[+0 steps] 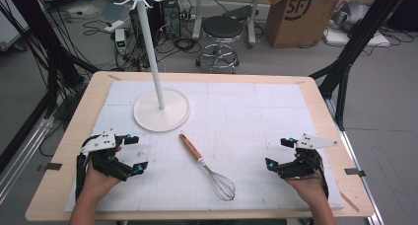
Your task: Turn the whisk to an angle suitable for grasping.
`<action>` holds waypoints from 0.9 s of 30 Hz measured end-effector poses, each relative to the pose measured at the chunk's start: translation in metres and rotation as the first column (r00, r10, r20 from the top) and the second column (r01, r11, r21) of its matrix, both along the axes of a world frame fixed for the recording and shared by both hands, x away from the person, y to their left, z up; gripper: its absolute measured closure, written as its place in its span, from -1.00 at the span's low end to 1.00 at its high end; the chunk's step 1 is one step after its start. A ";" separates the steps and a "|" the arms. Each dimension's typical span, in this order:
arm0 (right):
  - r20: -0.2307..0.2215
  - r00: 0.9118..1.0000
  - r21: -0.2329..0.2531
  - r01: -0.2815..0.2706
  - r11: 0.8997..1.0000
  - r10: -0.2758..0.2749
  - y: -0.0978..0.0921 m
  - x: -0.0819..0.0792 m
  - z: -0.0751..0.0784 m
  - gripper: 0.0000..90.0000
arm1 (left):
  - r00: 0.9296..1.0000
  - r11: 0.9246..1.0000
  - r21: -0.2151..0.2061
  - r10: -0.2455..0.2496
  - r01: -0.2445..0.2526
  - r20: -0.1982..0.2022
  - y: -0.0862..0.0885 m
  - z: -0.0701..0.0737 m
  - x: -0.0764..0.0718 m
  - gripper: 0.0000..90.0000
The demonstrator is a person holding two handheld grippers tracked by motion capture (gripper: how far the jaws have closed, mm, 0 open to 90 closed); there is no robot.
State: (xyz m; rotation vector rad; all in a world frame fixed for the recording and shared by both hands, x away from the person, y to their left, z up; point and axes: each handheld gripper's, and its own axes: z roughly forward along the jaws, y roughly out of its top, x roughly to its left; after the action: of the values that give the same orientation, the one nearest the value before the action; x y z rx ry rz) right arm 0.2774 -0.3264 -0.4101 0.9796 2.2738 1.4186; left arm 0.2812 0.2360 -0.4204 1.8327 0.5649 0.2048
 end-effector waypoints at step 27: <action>-0.030 0.996 -0.052 -0.090 0.995 0.089 0.054 0.019 0.028 -0.99 | 1.000 1.000 -0.005 0.004 -0.004 -0.001 0.002 -0.001 -0.001 -0.96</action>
State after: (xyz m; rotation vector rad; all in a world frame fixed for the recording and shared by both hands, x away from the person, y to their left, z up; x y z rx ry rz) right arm 0.2959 -0.2721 -0.3823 0.8974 2.3904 1.3795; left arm 0.2800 0.2377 -0.4212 1.8269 0.5697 0.2049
